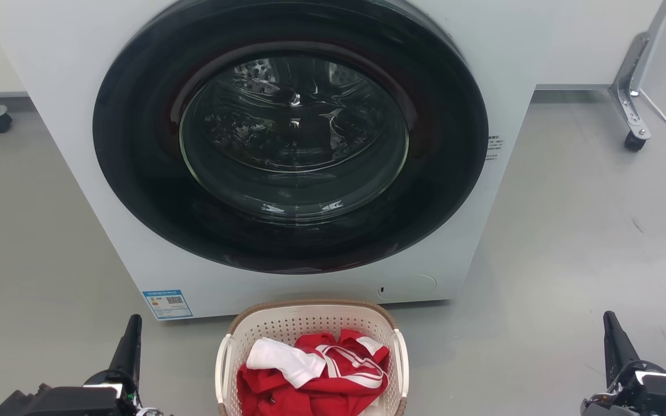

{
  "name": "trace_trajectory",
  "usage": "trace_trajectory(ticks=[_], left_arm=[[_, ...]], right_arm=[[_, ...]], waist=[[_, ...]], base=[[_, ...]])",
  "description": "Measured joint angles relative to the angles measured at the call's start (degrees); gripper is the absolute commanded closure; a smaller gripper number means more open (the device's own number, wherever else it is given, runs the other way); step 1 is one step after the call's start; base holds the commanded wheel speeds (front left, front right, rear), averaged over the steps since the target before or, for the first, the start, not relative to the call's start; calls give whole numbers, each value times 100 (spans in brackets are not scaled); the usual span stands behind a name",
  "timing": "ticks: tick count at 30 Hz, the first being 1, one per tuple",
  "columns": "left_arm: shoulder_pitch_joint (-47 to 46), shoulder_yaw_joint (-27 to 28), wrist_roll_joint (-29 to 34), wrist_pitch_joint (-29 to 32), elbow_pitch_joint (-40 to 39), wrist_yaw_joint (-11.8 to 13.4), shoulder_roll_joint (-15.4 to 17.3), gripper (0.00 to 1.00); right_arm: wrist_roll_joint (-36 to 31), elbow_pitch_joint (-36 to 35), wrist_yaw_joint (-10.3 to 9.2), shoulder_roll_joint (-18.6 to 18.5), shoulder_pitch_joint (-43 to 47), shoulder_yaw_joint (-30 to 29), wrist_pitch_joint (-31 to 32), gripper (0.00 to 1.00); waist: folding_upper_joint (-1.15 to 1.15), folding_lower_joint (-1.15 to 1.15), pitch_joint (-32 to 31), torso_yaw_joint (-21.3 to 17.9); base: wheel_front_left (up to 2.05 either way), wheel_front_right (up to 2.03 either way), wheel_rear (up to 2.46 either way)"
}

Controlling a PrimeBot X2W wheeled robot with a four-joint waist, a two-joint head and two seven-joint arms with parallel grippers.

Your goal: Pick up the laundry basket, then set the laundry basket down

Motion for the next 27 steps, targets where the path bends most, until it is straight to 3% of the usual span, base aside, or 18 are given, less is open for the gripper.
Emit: trace_trajectory(ticks=[27], left_arm=[[0, 0, 0, 0, -1, 0, 0, 100]], right_arm=[[0, -2, 0, 0, 0, 1, 0, 100]], waist=[[0, 0, 1, 0]], base=[[0, 0, 0]])
